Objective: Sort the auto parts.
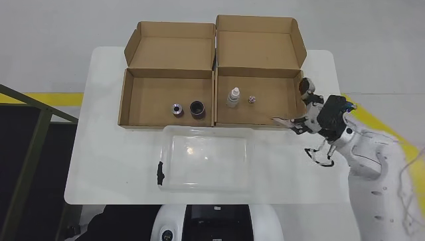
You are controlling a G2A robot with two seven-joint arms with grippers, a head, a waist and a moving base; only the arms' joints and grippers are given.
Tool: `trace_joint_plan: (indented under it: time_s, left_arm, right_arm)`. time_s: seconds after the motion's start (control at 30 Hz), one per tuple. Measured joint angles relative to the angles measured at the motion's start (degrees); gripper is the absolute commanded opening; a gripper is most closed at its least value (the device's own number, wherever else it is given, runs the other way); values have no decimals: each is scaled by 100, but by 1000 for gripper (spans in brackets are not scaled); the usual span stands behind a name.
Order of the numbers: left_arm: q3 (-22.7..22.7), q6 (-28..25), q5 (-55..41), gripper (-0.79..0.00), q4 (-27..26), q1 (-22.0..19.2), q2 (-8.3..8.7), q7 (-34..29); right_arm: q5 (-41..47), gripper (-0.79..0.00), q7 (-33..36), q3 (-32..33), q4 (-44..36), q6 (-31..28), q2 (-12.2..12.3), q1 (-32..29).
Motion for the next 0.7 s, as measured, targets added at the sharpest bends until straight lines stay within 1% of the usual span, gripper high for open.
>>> trace_joint_plan:
  time_s: [0.27,0.47,0.7]
  left_arm:
    - [0,0,0,0,0,0,0,0]
    - [0,0,0,0,0,0,0,0]
    - [0,0,0,0,0,0,0,0]
  right_arm:
    - [-542,0,-1252,688,100,90,77,-718]
    - [-756,0,-2053,1143,143,149,126,-1211]
    - [-887,0,-2655,1467,99,286,161,-1659]
